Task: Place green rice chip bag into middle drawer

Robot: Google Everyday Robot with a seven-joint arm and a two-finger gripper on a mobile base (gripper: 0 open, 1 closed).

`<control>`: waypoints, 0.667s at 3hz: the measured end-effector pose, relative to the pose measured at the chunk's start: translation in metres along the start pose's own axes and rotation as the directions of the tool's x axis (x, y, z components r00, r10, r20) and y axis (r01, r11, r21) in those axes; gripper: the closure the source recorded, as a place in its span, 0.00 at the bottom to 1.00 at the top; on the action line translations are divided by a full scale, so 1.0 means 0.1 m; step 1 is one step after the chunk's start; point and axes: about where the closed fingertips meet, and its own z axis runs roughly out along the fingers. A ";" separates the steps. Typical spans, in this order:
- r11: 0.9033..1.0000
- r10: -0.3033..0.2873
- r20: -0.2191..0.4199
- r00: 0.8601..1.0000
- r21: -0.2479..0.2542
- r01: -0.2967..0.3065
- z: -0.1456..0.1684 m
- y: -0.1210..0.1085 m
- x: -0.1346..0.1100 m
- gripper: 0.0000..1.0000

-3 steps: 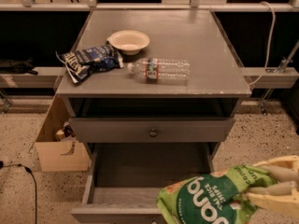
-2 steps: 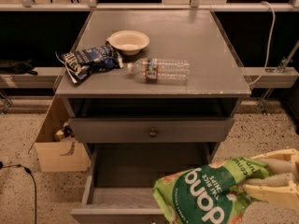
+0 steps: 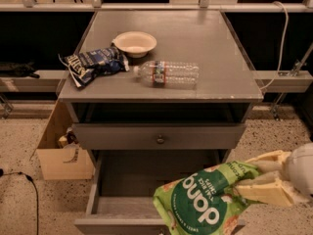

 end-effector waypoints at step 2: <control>0.981 0.160 -0.304 0.939 -0.057 -0.185 0.98 -0.40 0.84 1.00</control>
Offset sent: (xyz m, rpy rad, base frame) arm 0.0181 -0.0375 -0.1988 -0.3986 0.5081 -0.0485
